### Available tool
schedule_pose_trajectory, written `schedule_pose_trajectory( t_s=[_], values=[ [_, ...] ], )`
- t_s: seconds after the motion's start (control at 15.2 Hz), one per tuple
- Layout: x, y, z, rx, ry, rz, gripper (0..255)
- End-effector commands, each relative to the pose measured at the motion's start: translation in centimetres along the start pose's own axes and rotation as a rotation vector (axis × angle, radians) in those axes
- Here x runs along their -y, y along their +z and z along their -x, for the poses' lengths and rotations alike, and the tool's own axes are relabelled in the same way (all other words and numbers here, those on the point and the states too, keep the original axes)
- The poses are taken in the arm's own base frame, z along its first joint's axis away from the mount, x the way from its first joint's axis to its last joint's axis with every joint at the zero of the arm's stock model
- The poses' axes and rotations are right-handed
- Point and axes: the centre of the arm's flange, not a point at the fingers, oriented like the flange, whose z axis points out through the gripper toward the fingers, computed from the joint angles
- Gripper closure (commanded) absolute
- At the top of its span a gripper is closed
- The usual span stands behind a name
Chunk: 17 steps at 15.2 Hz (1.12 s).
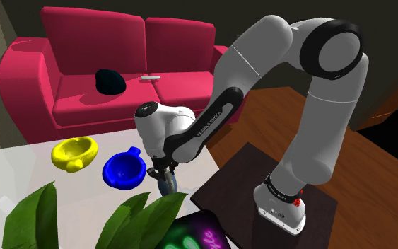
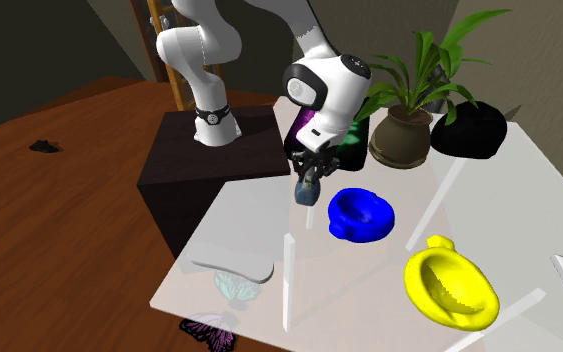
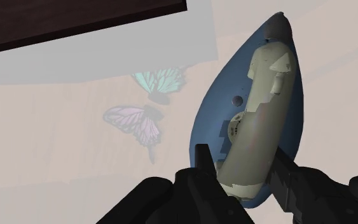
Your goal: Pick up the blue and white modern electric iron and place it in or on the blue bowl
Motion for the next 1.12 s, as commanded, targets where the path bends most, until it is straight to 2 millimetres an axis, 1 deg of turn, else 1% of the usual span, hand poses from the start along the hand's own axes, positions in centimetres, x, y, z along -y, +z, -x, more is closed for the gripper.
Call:
schedule_pose_trajectory(
  t_s=[0.0,0.26,1.06],
  values=[
    [0.0,0.0,0.0,0.001,0.000,0.000,255],
    [0.0,0.0,0.0,0.000,0.000,0.000,255],
    [-1.3,-6.1,0.7,0.000,0.000,0.000,255]
  ],
)
